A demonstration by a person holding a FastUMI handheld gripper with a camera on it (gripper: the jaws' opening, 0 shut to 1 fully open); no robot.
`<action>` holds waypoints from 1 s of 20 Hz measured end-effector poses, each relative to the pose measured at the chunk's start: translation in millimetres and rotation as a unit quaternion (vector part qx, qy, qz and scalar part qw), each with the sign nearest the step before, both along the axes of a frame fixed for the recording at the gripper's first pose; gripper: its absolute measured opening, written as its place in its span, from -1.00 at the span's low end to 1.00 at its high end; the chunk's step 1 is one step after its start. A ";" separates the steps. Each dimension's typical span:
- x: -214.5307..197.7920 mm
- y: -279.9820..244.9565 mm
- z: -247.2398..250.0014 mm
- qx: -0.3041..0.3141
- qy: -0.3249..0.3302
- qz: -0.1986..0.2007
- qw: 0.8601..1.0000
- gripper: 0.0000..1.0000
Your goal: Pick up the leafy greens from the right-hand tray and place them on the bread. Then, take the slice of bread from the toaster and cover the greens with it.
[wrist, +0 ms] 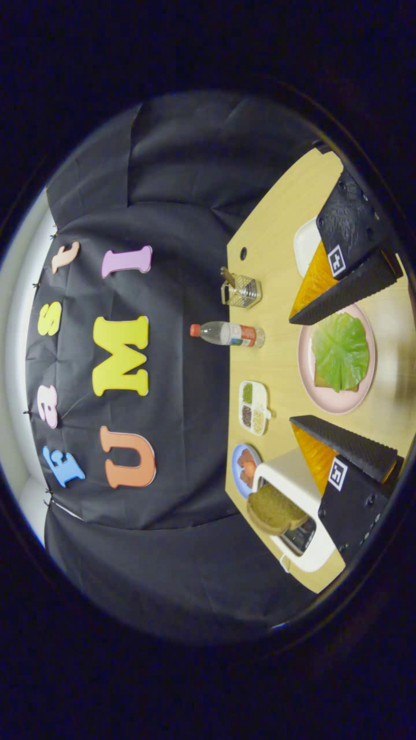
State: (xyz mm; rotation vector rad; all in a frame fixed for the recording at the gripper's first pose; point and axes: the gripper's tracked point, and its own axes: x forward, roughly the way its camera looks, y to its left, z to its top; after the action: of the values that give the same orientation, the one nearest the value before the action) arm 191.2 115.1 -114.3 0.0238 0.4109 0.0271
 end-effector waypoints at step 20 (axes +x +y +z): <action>37.3 160.9 16.4 -0.007 0.035 0.070 0.997 0.91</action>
State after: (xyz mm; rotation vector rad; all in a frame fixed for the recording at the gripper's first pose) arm 228.5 276.0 -97.9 -0.0173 0.4829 0.1628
